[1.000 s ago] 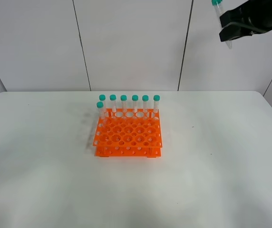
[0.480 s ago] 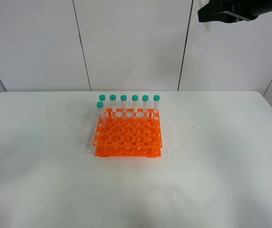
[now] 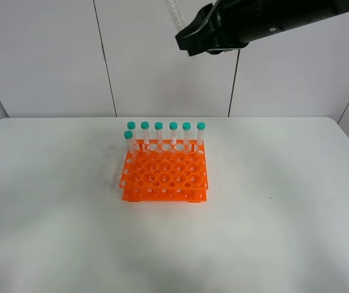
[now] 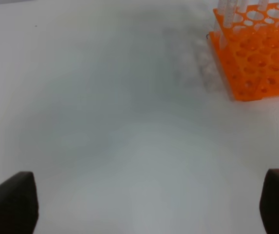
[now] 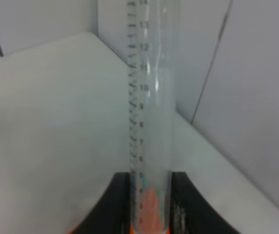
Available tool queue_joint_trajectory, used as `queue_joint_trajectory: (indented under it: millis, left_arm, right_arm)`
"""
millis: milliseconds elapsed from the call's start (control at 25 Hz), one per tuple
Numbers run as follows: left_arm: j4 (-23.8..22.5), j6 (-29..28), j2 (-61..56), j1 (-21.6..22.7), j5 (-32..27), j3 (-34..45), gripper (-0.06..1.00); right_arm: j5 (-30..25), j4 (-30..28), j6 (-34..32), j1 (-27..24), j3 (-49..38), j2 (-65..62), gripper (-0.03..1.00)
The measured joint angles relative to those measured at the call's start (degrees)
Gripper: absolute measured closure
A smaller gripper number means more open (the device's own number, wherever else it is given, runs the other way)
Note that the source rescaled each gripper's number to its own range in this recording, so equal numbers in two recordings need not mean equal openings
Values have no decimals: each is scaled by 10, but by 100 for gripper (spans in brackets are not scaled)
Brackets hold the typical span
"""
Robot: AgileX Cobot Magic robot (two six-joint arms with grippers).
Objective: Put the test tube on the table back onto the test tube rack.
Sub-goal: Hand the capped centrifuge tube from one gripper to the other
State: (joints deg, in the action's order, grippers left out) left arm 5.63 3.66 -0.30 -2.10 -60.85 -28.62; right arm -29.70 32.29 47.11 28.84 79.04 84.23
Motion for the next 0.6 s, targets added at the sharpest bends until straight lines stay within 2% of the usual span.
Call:
queue_joint_trajectory:
  millis: [240, 480, 600]
  left_arm:
    - [0, 0, 0, 0, 0, 0, -6]
    - [0, 0, 0, 0, 0, 0, -6]
    - [0, 0, 0, 0, 0, 0, -6]
  right_arm:
    - [193, -31, 5, 96, -86, 14, 97]
    - [314, -33, 68, 161, -192, 36, 97]
    - [369, -33, 76, 192, -236, 37, 97]
